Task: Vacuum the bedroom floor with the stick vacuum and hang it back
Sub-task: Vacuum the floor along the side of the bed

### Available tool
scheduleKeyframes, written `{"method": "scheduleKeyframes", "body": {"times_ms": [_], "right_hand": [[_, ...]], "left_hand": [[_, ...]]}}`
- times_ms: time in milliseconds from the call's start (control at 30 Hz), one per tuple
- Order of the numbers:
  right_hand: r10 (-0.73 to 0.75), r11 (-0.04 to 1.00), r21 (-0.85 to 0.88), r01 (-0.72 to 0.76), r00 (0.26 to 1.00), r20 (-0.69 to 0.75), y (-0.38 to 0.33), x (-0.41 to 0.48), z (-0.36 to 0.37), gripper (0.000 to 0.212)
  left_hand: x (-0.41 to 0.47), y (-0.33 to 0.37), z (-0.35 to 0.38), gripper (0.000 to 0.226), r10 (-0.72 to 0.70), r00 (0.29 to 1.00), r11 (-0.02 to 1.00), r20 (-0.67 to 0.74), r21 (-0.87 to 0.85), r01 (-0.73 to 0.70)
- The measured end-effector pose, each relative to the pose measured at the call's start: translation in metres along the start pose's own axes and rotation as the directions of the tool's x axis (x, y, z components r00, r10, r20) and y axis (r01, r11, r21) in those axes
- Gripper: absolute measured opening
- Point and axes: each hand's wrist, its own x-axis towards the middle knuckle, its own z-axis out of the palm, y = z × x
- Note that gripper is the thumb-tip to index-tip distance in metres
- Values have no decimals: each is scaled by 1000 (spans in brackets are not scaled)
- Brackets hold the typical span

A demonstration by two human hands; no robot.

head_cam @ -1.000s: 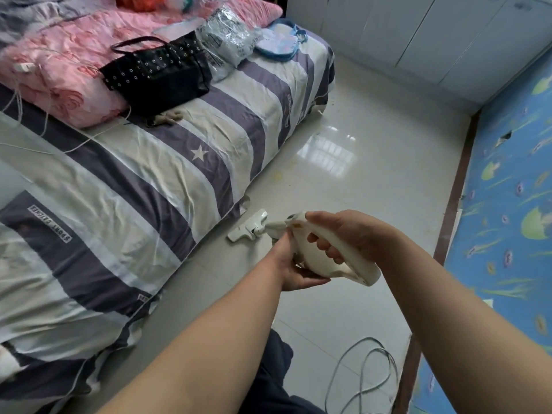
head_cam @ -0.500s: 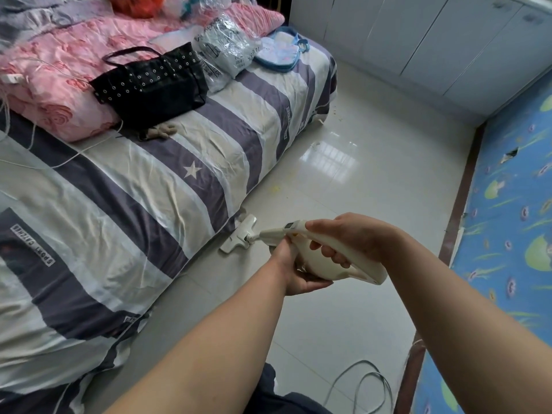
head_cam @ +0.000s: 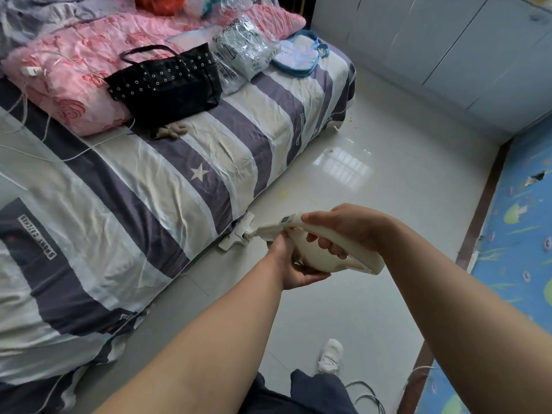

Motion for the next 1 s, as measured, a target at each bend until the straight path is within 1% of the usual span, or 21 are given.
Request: {"method": "scheduleKeyframes", "body": {"times_ms": [233,400,533,733,1000], "right_hand": [[-35,995,-88,37,999,27,8,13,-38,48],[-66,981,-178,80,994,85,25,16,-73,48],[-73,962,-254,100,991,114,41,20,-104,49],[-80,938,-323,125,985,150,70,24,-147,51],[-124,907,-384,172,981,146,87,25,-187,50]], "left_hand": [[18,-8,32,60,92,995,994,-23,-63,-94],[33,-29,70,49,157,987,979,-38,-123,-160],[54,-44,100,52,196,978,963,-64,-177,-205],[86,-69,140,50,229,971,945,-72,-225,-239],[110,-80,179,47,237,969,922,-65,-298,-245]]}}
